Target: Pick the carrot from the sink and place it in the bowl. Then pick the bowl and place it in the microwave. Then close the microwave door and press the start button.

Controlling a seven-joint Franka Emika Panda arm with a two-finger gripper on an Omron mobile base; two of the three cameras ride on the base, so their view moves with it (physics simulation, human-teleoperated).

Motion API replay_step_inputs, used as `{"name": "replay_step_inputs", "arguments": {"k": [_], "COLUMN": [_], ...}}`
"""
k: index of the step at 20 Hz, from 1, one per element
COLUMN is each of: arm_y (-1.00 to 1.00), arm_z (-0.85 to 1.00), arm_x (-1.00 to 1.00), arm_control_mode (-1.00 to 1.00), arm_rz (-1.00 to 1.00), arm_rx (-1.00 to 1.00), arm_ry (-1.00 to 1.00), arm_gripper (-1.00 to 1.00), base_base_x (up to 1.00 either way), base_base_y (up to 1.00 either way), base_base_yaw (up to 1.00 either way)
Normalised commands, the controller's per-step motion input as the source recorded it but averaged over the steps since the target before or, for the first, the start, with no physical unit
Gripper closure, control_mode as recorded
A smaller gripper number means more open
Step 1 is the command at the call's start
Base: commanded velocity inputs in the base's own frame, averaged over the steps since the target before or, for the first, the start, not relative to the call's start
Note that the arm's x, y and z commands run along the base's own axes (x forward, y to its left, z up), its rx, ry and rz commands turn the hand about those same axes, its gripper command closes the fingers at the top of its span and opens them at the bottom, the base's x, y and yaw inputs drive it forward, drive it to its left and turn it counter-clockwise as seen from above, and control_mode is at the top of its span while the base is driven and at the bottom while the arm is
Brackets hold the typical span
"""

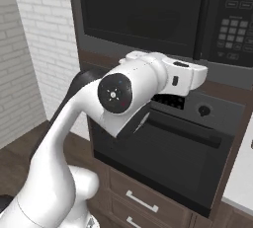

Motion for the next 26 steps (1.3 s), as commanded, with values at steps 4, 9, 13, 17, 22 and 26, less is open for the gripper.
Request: {"name": "replay_step_inputs", "arguments": {"k": [4, 9, 13, 17, 22, 26], "arm_y": [-0.40, -0.38, -0.39, -0.48, -0.33, -0.26], "arm_z": [0.00, 0.01, 0.00, 0.00, -0.02, -0.02], "arm_x": [0.31, 0.21, 0.00, 0.00, 0.11, 0.33], "arm_control_mode": [-1.00, -1.00, -1.00, -1.00, -1.00, -1.00], "arm_rz": [0.01, 0.00, 0.00, 0.00, 0.00, 0.00], "arm_rx": [0.11, 0.07, 0.02, 0.03, 0.01, 0.00], "arm_ry": [0.00, 0.00, 0.00, 0.00, 0.00, 0.00], "arm_gripper": [1.00, 1.00, 1.00, 1.00, 1.00, 1.00], "base_base_x": [0.00, 0.00, 0.00, 0.00, 0.00, 0.00], "base_base_y": [0.00, 0.00, 0.00, 0.00, 0.00, 0.00], "base_base_yaw": [0.00, 0.00, 0.00, 0.00, 0.00, 0.00]}}
